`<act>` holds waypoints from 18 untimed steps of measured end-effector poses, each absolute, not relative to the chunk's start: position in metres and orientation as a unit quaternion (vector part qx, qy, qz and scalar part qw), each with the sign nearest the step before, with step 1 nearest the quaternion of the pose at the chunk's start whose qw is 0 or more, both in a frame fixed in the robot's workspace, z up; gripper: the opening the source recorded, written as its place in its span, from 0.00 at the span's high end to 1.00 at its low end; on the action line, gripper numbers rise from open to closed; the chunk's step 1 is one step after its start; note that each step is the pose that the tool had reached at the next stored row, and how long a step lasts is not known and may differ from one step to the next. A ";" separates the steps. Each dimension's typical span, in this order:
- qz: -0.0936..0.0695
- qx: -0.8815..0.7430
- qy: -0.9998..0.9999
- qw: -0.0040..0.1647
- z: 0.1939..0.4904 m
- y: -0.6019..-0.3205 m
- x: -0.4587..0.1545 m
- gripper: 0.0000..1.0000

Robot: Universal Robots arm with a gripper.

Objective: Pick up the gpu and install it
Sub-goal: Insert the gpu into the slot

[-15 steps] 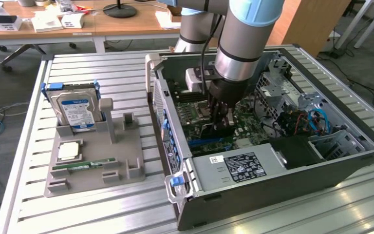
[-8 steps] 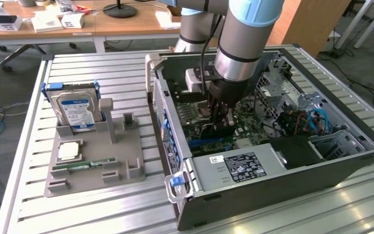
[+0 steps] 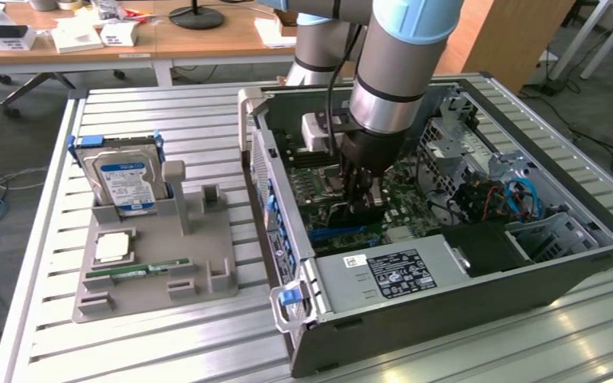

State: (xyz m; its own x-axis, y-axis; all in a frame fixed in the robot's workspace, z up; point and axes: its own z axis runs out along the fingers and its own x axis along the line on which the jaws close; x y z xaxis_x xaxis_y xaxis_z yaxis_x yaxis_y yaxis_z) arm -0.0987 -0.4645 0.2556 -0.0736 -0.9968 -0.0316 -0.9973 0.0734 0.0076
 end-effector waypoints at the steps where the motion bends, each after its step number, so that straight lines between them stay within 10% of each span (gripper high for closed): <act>1: 0.014 -0.681 0.733 0.009 0.256 -0.465 -0.099 0.74; 18: 0.009 -0.681 0.732 0.013 0.257 -0.465 -0.099 0.74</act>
